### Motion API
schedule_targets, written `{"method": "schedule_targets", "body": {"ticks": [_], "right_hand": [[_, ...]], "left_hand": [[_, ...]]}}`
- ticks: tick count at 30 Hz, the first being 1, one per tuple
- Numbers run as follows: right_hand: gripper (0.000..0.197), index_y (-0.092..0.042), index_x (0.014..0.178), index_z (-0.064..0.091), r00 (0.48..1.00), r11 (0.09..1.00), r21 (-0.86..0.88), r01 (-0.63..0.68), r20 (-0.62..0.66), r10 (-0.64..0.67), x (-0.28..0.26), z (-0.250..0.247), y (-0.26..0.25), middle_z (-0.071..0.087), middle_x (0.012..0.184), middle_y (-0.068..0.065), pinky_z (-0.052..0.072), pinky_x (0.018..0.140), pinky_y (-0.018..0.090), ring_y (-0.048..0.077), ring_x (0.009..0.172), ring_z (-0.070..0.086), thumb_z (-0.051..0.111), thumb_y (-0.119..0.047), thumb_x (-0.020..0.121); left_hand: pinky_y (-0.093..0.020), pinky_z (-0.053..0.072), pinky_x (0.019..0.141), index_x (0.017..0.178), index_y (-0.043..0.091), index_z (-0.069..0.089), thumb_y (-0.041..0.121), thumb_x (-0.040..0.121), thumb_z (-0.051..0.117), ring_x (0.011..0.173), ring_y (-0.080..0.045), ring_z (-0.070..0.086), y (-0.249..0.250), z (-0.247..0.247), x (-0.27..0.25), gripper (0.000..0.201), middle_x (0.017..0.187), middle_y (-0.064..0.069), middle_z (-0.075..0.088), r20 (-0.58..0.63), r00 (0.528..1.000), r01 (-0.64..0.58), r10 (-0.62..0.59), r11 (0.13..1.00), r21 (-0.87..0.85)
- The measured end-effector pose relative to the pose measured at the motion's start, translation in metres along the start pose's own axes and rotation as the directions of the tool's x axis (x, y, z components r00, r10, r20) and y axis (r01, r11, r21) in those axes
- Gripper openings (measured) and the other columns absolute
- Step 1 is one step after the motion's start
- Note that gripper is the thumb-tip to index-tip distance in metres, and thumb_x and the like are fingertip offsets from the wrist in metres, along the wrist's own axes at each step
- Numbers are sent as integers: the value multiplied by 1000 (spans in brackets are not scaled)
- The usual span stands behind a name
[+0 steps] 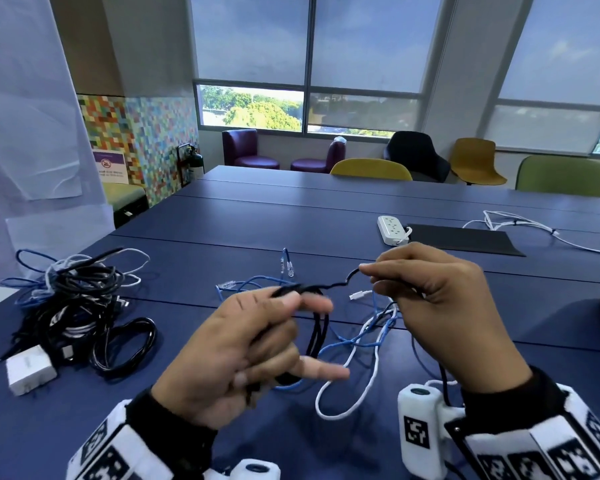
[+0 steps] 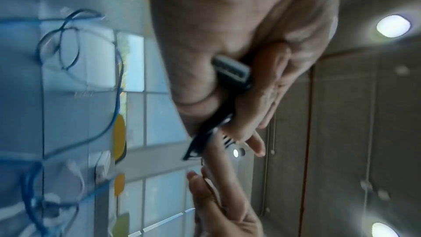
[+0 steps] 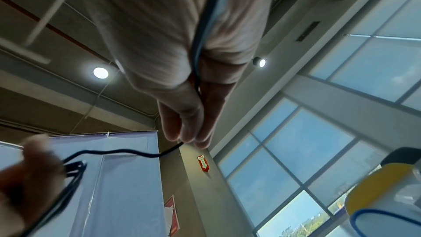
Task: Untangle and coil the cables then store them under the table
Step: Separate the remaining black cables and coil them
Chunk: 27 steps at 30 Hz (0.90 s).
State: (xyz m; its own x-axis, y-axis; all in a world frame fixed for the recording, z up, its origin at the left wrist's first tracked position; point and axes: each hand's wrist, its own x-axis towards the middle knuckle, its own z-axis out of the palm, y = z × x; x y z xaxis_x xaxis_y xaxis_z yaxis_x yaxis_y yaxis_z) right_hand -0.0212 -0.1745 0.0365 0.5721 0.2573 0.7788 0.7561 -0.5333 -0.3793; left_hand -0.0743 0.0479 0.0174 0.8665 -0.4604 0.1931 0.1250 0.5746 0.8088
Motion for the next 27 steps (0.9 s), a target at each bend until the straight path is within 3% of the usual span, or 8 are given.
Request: {"method": "schedule_targets", "body": {"ticks": [3,6,8,12,14,18,22,27], "right_hand": [[45,-15,92,79,997,994,76,-79,16,78,-2,4,-2,62,96,1,54,72,14,8,72,68,66,24,74],[46,-16,93,76,961,944,198,-265,136,242,-7,8,-5,64,83,-5,58,59,25,14,58,67,58,25,81],[42,-19,94,76,903,929,81,-362,277,328,-13,13,-7,65,69,-13,51,52,16,4,50,62,58,17,84],[15,-22,88,74,804,952,-153,-265,510,306,-27,23,-17,56,58,-25,37,60,8,-7,65,55,62,-13,92],[16,-18,83,68,763,956,-160,-244,577,292,-31,26,-25,58,63,-18,35,59,13,3,66,51,60,-22,95],[23,-16,82,64,711,956,-118,-269,645,280,-28,21,-46,55,64,-4,36,58,19,10,63,48,56,-32,96],[30,-11,73,63,694,952,-116,-282,661,286,-19,10,-59,54,55,-6,35,52,19,8,52,45,56,-31,94],[30,-3,66,63,702,884,-52,-465,586,404,-11,0,-64,39,42,-8,27,42,13,6,39,33,61,-23,89]], "left_hand": [[-52,42,102,139,-7,42,18,106,36,36,-11,25,5,-8,3,42,46,3,26,138,987,-39,88,944,-329],[-50,37,108,145,-6,27,18,108,28,41,-11,29,10,-6,5,45,51,3,28,15,978,-189,209,911,-366],[-49,47,99,144,-4,33,20,106,33,38,-7,30,11,2,6,44,51,6,29,-161,956,-285,245,906,-312],[-27,59,59,134,-5,46,22,100,39,57,-17,54,10,13,13,43,59,2,48,-358,870,-401,339,909,-112],[-30,61,61,127,2,48,20,99,40,72,-35,67,6,11,17,34,77,-6,67,-360,863,-394,355,918,-38],[-57,48,96,124,11,41,19,97,42,84,-44,71,-7,2,23,28,106,-18,72,-353,851,-326,388,918,225],[-40,53,85,111,21,49,20,95,44,85,-37,72,-20,3,23,17,96,-15,75,-266,908,-194,323,889,414],[-13,48,61,140,18,40,7,100,42,63,-9,67,-27,3,20,41,75,-8,72,-197,960,-37,201,782,622]]}}
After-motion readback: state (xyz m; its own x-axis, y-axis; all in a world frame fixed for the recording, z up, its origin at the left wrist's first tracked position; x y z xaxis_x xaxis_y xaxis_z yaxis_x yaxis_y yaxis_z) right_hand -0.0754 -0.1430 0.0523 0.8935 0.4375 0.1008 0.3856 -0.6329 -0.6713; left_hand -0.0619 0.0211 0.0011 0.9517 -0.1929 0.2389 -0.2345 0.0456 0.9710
